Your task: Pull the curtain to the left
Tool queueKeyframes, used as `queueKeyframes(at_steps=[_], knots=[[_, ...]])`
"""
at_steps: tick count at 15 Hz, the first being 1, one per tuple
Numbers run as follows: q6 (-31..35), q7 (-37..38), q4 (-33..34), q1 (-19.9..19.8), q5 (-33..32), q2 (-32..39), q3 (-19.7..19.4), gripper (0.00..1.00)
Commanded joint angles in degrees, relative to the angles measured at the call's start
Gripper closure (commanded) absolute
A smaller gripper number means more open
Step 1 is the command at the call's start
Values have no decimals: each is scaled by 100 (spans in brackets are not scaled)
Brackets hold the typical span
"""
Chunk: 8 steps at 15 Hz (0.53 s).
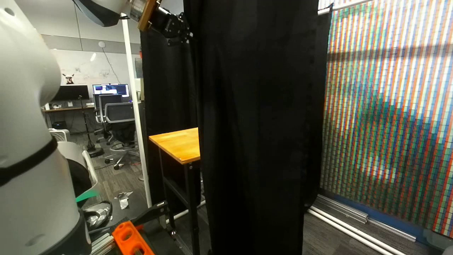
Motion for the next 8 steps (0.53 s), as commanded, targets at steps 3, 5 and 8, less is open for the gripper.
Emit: queueKeyframes(at_steps=[3,5,8], knots=[[-427,150,44,821,-128,1084,-503,71],[-380,132,-6,1137,60,1309,-794,60],[-222,67,-52,1622,696,1644,-1320,37]])
